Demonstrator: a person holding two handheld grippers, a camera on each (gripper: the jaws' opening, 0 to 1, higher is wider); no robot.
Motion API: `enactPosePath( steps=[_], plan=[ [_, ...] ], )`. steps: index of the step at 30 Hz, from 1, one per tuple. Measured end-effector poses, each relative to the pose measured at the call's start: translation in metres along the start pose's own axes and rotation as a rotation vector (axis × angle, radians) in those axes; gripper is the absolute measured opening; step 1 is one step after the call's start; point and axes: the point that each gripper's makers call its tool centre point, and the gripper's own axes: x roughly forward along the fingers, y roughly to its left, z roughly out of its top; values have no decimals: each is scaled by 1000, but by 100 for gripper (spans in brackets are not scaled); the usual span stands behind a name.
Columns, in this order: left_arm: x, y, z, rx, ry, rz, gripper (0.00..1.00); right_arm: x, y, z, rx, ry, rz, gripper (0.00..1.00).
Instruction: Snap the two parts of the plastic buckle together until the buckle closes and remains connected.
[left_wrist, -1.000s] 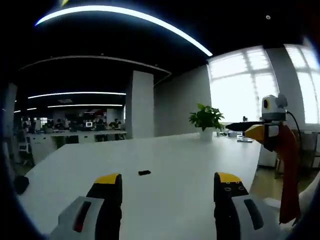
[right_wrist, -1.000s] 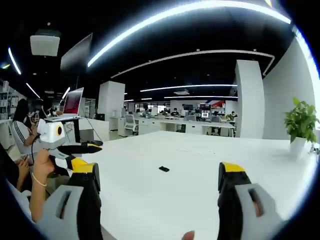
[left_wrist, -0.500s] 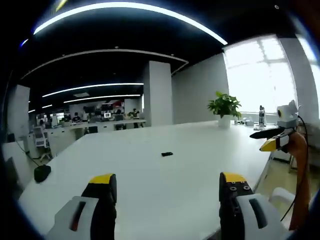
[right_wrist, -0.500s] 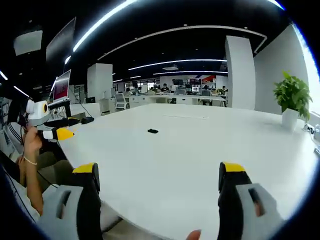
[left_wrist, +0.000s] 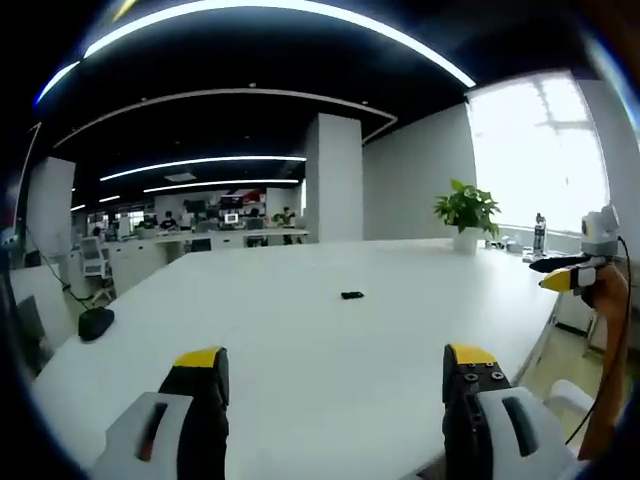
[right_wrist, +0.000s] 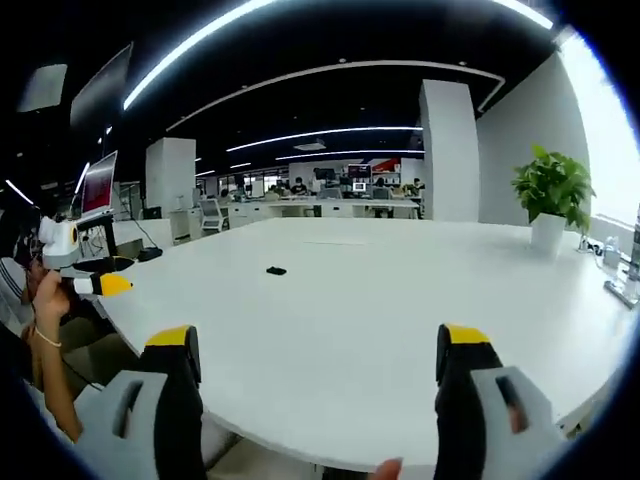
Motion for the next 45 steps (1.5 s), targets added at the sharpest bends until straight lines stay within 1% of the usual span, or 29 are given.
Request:
enactPosePath(
  steps=[2, 4, 7, 9, 14, 20, 25, 33, 38, 45],
  plan=[
    [-1, 5, -2, -16, 3, 15, 90, -2, -4, 1, 1, -3, -20, 99],
    [-3, 11, -1, -37, -1, 39, 90, -2, -5, 1, -3, 0, -21, 98],
    [-6, 17, 3, -65, -25, 74, 91, -2, -3, 1, -12, 6, -17, 98],
    [-7, 20, 4, -56, -29, 93, 92, -1, 0, 1, -18, 8, -14, 98],
    [-11, 21, 1, -15, 4, 116, 93, 1, 7, 3, -38, 13, -8, 98],
    [-13, 18, 5, -2, -9, 107, 93, 4, 13, 4, -51, 12, 4, 98],
    [-13, 13, 5, 25, -3, 92, 93, 5, 16, 3, -54, 18, 15, 98],
    [-10, 6, 5, 45, 5, 73, 93, 2, 12, 2, -48, 17, 7, 98],
    [-10, 3, 6, 52, 1, 66, 93, 1, 10, 0, -41, 16, 11, 98],
    [-14, -1, 9, 59, -8, 59, 93, -2, 6, 1, -36, 13, 0, 97]
  ],
)
